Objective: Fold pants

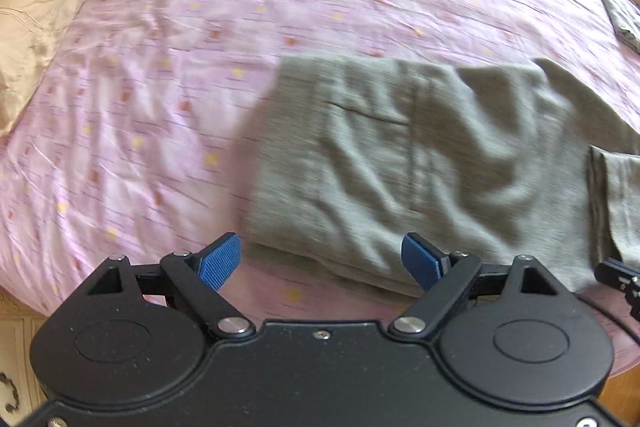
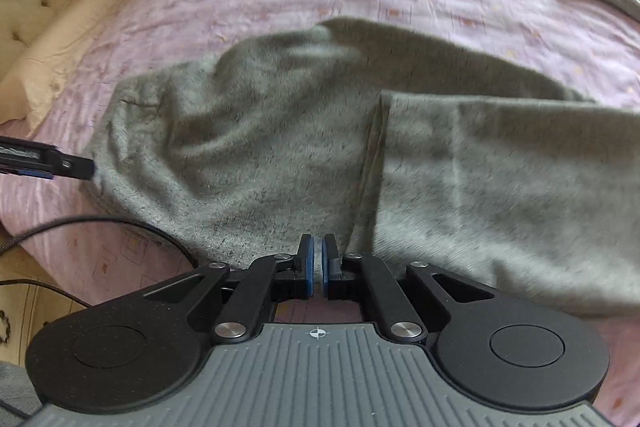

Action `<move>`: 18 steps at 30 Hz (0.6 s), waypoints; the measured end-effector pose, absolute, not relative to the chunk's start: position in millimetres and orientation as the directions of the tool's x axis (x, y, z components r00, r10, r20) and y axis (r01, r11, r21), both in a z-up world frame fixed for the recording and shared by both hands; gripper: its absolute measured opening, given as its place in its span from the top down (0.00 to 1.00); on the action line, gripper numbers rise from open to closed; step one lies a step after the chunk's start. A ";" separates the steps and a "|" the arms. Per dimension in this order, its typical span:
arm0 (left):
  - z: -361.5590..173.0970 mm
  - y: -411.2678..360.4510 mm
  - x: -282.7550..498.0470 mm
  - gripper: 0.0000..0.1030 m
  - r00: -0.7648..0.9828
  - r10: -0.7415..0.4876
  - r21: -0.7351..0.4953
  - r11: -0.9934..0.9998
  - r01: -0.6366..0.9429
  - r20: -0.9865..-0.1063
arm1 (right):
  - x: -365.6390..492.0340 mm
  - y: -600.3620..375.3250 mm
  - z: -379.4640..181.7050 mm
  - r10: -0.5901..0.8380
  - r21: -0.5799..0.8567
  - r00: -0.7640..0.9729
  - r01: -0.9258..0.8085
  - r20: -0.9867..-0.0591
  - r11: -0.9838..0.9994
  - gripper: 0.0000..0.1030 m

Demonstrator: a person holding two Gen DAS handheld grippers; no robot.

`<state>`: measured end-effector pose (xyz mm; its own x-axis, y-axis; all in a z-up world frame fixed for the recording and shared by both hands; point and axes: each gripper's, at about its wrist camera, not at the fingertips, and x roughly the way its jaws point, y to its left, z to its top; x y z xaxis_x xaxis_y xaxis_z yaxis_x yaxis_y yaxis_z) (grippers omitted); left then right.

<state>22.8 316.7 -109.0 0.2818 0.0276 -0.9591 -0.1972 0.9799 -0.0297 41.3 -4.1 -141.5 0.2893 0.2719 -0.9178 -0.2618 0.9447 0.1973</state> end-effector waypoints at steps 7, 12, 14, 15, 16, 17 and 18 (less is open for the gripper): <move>-131.4 349.7 38.3 0.14 0.261 -0.050 -0.100 0.979 -0.180 -0.964 | 37.0 15.4 -161.8 0.138 0.086 0.248 -0.211 -0.959 0.974 0.95; -164.9 357.0 48.6 0.06 0.179 -0.121 -0.150 0.975 -0.162 -0.977 | 34.9 20.8 -160.7 0.106 0.050 0.248 -0.223 -0.963 0.974 0.95; -178.4 356.9 51.0 0.01 0.157 -0.161 -0.187 0.968 -0.166 -0.974 | 34.2 21.8 -160.3 0.098 0.041 0.248 -0.224 -0.964 0.974 0.95; -183.9 356.3 51.6 0.00 0.149 -0.180 -0.205 0.963 -0.174 -0.972 | 34.2 21.9 -160.2 0.094 0.038 0.246 -0.224 -0.965 0.974 0.95; -187.1 355.5 52.4 0.00 0.153 -0.175 -0.202 0.962 -0.182 -0.973 | 33.2 23.1 -159.5 0.091 0.035 0.244 -0.225 -0.966 0.974 0.95; -187.0 353.4 53.0 0.00 0.157 -0.165 -0.194 0.963 -0.190 -0.974 | 33.4 24.2 -159.4 0.088 0.032 0.241 -0.224 -0.966 0.974 0.95; -186.5 350.1 53.3 0.00 0.158 -0.153 -0.183 0.963 -0.197 -0.975 | 34.3 25.4 -158.9 0.085 0.031 0.240 -0.221 -0.967 0.975 0.95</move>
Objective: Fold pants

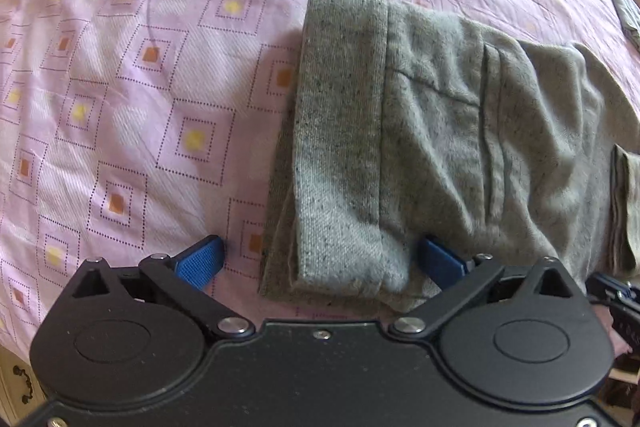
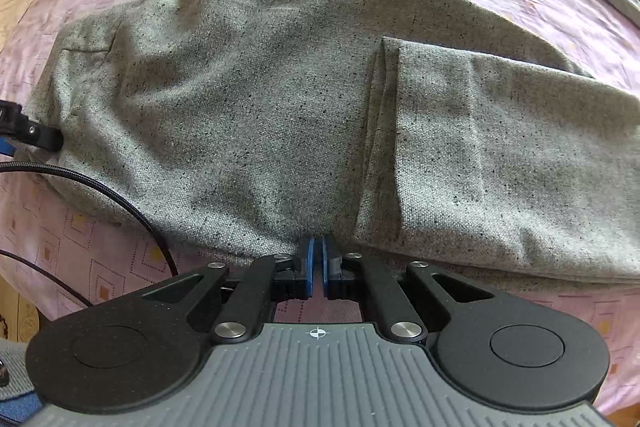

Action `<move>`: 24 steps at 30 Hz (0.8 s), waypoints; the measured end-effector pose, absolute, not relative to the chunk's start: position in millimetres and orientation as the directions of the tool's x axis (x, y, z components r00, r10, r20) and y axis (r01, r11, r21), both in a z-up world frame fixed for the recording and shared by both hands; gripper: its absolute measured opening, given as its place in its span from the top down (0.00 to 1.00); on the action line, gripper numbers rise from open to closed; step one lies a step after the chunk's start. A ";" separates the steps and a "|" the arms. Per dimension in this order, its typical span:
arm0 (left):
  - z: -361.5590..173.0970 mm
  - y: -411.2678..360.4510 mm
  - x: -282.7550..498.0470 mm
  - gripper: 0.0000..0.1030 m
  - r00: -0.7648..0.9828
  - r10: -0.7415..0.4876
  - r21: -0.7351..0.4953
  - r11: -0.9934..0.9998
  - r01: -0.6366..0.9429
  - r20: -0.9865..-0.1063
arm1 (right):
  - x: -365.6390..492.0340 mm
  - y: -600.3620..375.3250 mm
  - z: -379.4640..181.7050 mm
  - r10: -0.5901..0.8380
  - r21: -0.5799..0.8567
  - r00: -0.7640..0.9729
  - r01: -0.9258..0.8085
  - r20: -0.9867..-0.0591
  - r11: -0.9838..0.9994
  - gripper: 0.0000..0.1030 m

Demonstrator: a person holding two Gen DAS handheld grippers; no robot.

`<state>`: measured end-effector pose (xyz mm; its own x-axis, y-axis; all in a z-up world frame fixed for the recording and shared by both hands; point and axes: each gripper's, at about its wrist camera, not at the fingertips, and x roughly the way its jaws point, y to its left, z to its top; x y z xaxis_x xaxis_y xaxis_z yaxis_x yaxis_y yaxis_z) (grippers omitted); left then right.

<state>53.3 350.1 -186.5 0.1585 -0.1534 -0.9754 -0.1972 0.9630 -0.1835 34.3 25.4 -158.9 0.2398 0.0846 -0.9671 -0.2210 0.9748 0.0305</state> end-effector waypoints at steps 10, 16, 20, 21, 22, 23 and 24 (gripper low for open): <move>-180.4 335.0 48.1 0.28 0.199 -0.151 -0.197 0.950 -0.241 -0.968 | 40.2 33.3 -161.1 0.065 0.014 0.251 -0.200 -0.966 0.980 0.95; -148.1 328.2 46.7 0.66 0.263 -0.203 -0.261 0.942 -0.210 -0.943 | 35.2 21.9 -145.2 0.110 0.062 0.286 -0.170 -0.952 0.983 0.95; -120.5 324.5 46.0 0.66 0.320 -0.225 -0.291 0.941 -0.175 -0.920 | 30.9 15.2 -156.8 0.096 0.057 0.240 -0.165 -0.966 0.985 0.94; -113.4 328.0 46.6 0.66 0.329 -0.237 -0.302 0.939 -0.164 -0.914 | 28.8 15.4 -161.5 0.097 0.056 0.234 -0.176 -0.967 0.983 0.95; -107.6 326.2 46.4 0.66 0.339 -0.245 -0.309 0.939 -0.150 -0.908 | 27.2 17.2 -161.1 0.094 0.046 0.247 -0.194 -0.964 0.980 0.96; -101.9 323.6 46.5 0.66 0.348 -0.246 -0.309 0.941 -0.137 -0.905 | 26.1 19.9 -160.3 0.088 0.034 0.252 -0.211 -0.964 0.977 0.96; -97.3 319.8 46.5 0.66 0.355 -0.242 -0.302 0.945 -0.126 -0.903 | 25.7 22.3 -158.6 0.086 0.029 0.247 -0.227 -0.965 0.974 0.95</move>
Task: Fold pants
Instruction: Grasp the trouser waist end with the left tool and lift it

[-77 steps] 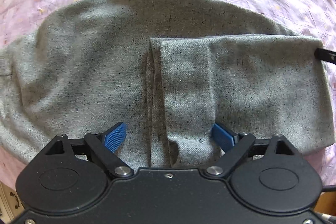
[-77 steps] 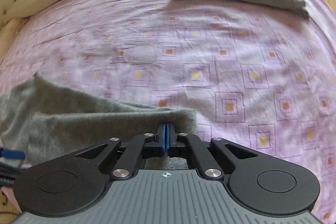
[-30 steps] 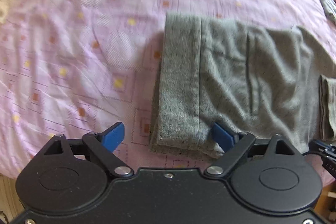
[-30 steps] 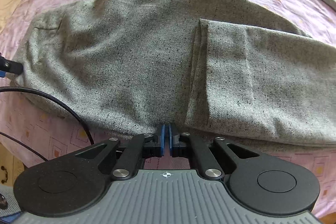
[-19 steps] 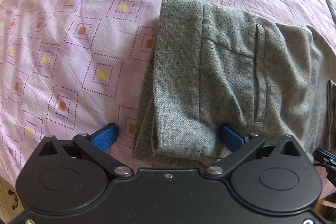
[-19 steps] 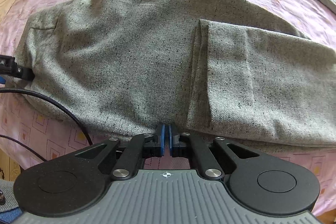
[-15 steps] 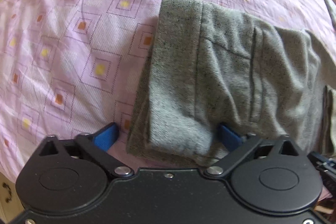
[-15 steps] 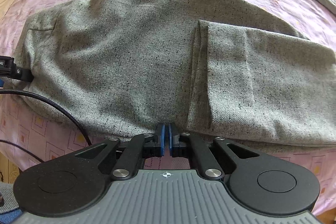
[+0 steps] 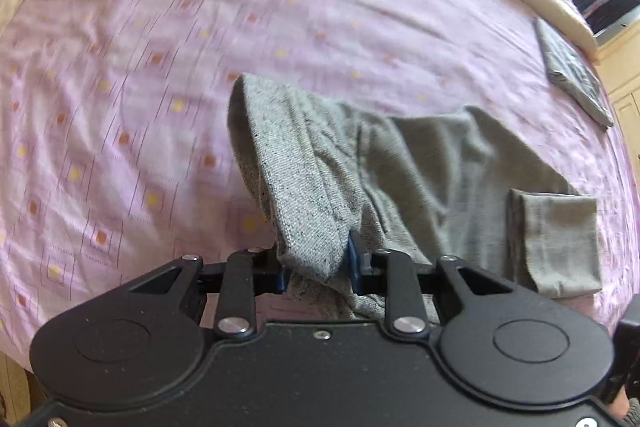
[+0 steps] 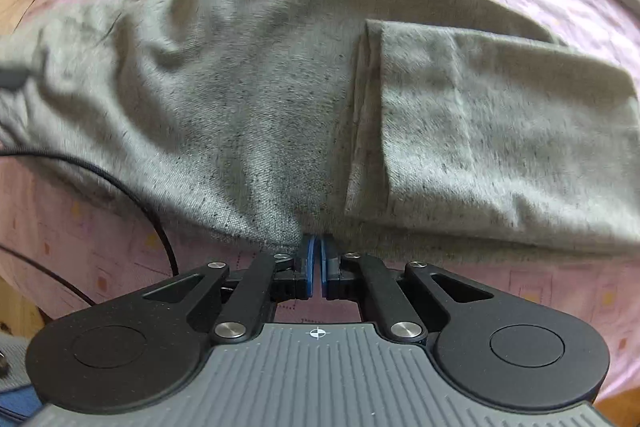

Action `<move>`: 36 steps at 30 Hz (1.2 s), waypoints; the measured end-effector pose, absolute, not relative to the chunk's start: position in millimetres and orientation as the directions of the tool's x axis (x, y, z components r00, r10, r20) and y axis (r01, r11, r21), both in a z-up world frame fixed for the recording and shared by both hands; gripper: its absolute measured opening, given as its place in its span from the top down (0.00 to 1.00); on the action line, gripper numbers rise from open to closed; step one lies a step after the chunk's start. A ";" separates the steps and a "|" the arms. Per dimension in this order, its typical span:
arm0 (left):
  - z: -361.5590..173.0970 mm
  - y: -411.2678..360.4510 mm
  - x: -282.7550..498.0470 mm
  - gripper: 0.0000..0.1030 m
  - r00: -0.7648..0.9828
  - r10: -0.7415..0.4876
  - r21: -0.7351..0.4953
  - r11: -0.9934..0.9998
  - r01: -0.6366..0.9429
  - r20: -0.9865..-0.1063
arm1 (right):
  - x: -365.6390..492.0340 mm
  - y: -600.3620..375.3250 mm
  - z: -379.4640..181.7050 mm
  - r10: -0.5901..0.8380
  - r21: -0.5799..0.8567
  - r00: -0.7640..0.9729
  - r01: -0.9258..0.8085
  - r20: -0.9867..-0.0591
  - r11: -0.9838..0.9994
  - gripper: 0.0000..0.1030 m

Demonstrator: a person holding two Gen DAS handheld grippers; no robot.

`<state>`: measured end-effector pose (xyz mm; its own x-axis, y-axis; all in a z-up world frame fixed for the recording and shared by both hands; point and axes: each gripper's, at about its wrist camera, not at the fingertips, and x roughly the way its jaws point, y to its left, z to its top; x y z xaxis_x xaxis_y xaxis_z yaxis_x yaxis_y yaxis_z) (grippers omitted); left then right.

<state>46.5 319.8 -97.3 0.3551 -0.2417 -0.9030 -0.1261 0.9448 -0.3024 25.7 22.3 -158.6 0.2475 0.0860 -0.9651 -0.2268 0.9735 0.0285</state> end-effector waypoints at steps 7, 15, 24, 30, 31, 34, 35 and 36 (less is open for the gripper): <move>-86.3 312.1 47.0 0.66 0.384 -0.217 -0.289 0.947 -0.140 -0.897 | 40.8 12.0 -110.1 0.178 0.090 0.385 -0.236 -0.906 0.968 0.95; -77.0 306.9 43.6 0.67 0.402 -0.217 -0.289 0.949 -0.128 -0.890 | 100.4 4.9 -125.9 0.207 0.149 0.360 -0.180 -0.910 0.972 0.95; -67.2 291.2 41.3 0.68 0.427 -0.156 -0.236 0.961 -0.142 -0.891 | 78.3 1.8 -139.9 0.304 0.226 0.300 -0.269 -0.904 0.936 0.95; -21.8 246.7 31.1 0.70 0.490 -0.099 -0.183 0.975 -0.125 -0.866 | 31.8 -32.5 -114.0 0.414 0.288 0.250 -0.416 -0.876 0.862 0.95; -10.9 234.4 29.6 0.70 0.504 -0.090 -0.170 0.979 -0.116 -0.859 | 27.1 -42.0 -111.0 0.422 0.297 0.247 -0.418 -0.872 0.858 0.95; 23.9 185.8 26.6 0.70 0.560 -0.079 -0.129 0.990 -0.050 -0.825 | 19.1 -74.1 -101.7 0.441 0.321 0.253 -0.402 -0.861 0.858 0.95; 34.3 165.5 26.7 0.70 0.581 -0.085 -0.115 0.993 -0.015 -0.810 | 18.6 -85.5 -99.7 0.443 0.324 0.258 -0.396 -0.859 0.859 0.95; 42.7 144.0 27.6 0.70 0.597 -0.094 -0.103 0.995 0.020 -0.797 | 17.5 -98.0 -97.5 0.442 0.323 0.268 -0.390 -0.856 0.862 0.95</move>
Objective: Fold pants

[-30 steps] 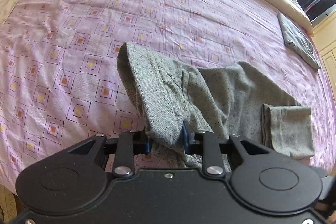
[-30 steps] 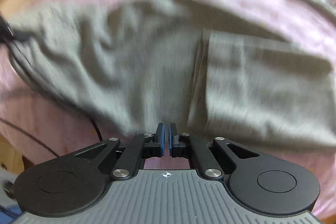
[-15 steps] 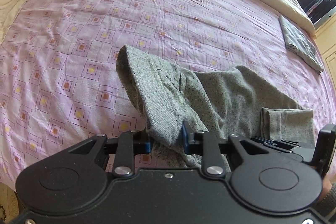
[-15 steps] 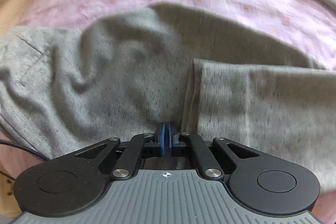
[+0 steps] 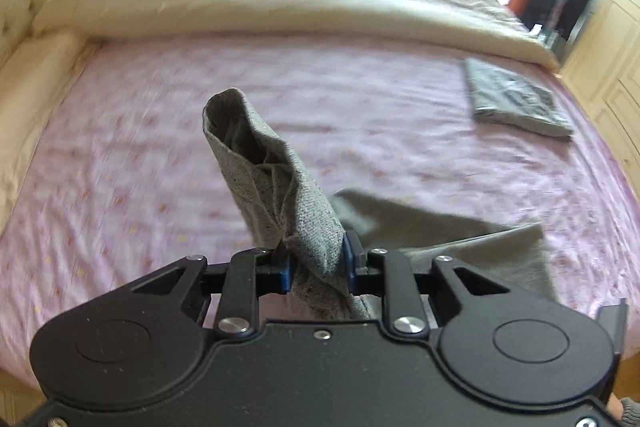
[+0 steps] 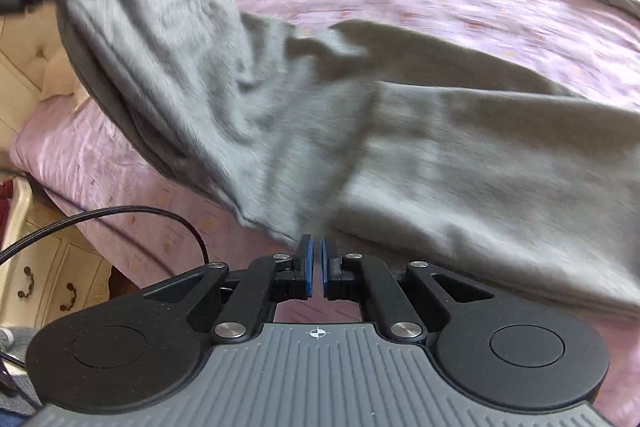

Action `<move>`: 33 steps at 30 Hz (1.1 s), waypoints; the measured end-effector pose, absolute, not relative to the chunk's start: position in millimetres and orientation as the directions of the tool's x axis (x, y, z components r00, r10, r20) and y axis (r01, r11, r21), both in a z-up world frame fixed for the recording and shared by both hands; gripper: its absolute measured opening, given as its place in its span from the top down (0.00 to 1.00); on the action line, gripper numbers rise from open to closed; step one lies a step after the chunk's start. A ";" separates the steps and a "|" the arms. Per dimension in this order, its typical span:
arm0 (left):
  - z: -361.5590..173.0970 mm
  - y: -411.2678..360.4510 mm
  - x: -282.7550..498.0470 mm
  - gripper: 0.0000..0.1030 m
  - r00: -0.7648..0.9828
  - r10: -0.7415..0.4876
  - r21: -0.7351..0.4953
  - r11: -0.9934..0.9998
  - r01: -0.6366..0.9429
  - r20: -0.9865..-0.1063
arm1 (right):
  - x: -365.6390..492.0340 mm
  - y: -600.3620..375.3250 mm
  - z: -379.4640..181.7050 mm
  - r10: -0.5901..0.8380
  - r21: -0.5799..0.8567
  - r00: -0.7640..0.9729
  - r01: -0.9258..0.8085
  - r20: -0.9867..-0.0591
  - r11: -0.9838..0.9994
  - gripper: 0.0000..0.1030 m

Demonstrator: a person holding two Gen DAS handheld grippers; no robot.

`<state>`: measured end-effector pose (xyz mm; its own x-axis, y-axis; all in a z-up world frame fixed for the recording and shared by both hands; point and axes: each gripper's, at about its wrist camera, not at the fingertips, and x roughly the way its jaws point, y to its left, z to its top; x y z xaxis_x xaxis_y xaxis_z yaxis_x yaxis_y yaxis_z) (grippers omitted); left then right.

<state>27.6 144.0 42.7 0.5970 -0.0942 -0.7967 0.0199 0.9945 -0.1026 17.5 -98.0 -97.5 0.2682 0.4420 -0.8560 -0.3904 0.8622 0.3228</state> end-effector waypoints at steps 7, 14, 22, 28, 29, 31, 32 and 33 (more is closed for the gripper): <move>32.5 -14.2 48.5 0.81 0.554 -0.323 -0.200 0.942 0.271 -0.767 | 28.3 -179.2 -93.0 0.381 0.297 0.346 -0.271 -0.857 0.915 0.95; -21.7 -63.8 55.5 0.71 0.413 -0.274 -0.208 0.958 0.199 -0.868 | 33.3 -245.5 -87.8 0.357 0.326 0.416 -0.145 -0.836 0.934 0.87; -52.4 14.6 54.4 0.50 0.340 -0.035 -0.076 0.991 -0.109 -0.940 | 89.8 -259.3 -93.2 0.410 0.404 0.445 -0.114 -0.796 0.908 0.62; -71.0 58.6 41.2 0.47 0.262 0.067 0.008 0.975 -0.222 -0.963 | 132.9 -239.9 -125.2 0.453 0.443 0.310 -0.107 -0.836 0.890 0.62; -73.3 64.0 39.1 0.47 0.252 0.077 0.017 0.972 -0.233 -0.965 | 135.3 -236.9 -129.7 0.452 0.441 0.293 -0.107 -0.842 0.891 0.62; -76.6 72.9 35.5 0.47 0.235 0.082 0.022 0.968 -0.250 -0.968 | 138.8 -232.8 -138.2 0.453 0.445 0.274 -0.094 -0.848 0.891 0.61; -78.0 76.4 34.7 0.47 0.228 0.081 0.020 0.967 -0.254 -0.970 | 140.2 -232.6 -141.6 0.457 0.453 0.272 -0.081 -0.847 0.888 0.59; -79.9 79.6 34.9 0.47 0.222 0.077 0.018 0.967 -0.255 -0.972 | 140.7 -232.2 -143.9 0.463 0.464 0.276 -0.065 -0.842 0.884 0.56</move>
<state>34.9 79.6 -79.9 0.2223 0.0772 -0.9719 -0.2555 0.9666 0.0183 140.7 -232.2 -143.9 0.2765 0.4626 -0.8423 -0.0655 0.8835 0.4638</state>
